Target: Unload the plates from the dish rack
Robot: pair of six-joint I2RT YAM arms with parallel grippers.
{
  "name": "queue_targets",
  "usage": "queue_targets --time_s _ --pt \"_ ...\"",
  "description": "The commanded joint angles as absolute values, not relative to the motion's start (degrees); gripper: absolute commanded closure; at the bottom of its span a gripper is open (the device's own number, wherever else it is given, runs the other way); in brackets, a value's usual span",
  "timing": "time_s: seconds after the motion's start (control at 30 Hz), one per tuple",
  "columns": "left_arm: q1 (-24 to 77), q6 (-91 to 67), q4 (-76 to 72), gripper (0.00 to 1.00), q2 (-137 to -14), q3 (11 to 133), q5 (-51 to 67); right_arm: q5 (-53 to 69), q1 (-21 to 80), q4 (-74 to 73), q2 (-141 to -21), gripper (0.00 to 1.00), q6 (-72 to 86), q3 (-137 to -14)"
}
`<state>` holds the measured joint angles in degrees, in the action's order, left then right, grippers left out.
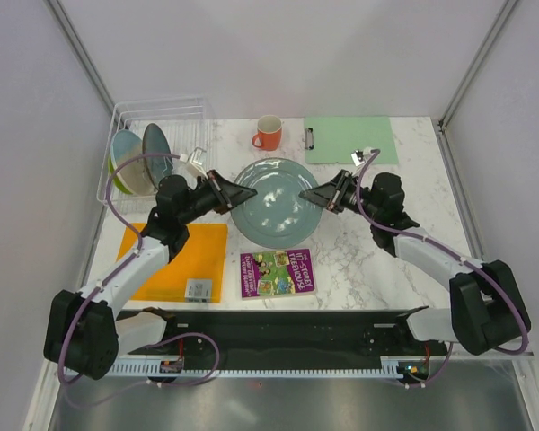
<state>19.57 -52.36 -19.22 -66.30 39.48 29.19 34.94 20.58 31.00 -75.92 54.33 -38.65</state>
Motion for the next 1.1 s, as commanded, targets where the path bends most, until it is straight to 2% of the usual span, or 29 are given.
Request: queue_targets --time_s 0.0,0.1,0.17,0.2,0.33,0.5,0.67,0.83,1.07 --pt "20.6 -55.5 -29.7 0.97 -65.1 41.6 32.0 33.8 21.0 31.8 -73.2 1.00 51.2 -38.4" --pt "20.5 -48.8 -19.3 0.56 -63.8 43.8 29.2 28.8 17.9 23.6 -68.3 1.00 48.1 -39.5" --pt "20.6 -41.7 -8.9 0.54 -62.4 46.4 24.1 25.5 13.5 16.8 -64.6 1.00 45.1 -40.7" --pt "20.6 -39.4 -5.6 0.45 -62.0 47.4 21.8 25.3 11.5 15.6 -63.6 1.00 44.7 -41.0" --pt "20.6 -28.7 6.7 0.30 -59.3 50.3 6.9 22.6 3.3 6.2 -60.7 1.00 40.4 -43.4" --pt "20.5 -23.6 11.5 0.20 -52.7 49.7 -2.9 21.1 -2.3 2.5 -63.6 1.00 38.5 -43.1" --pt "20.6 -18.8 13.7 0.08 -46.2 49.1 -12.6 22.4 -5.9 5.0 -69.1 1.00 39.0 -41.6" --pt "20.6 -16.4 16.1 0.12 -42.1 49.9 -15.1 23.8 -7.0 10.0 -74.3 1.00 41.0 -40.3" --pt "20.5 -15.0 17.8 0.07 -40.1 50.3 -17.9 23.6 -7.8 12.4 -81.8 1.00 42.4 -37.1"
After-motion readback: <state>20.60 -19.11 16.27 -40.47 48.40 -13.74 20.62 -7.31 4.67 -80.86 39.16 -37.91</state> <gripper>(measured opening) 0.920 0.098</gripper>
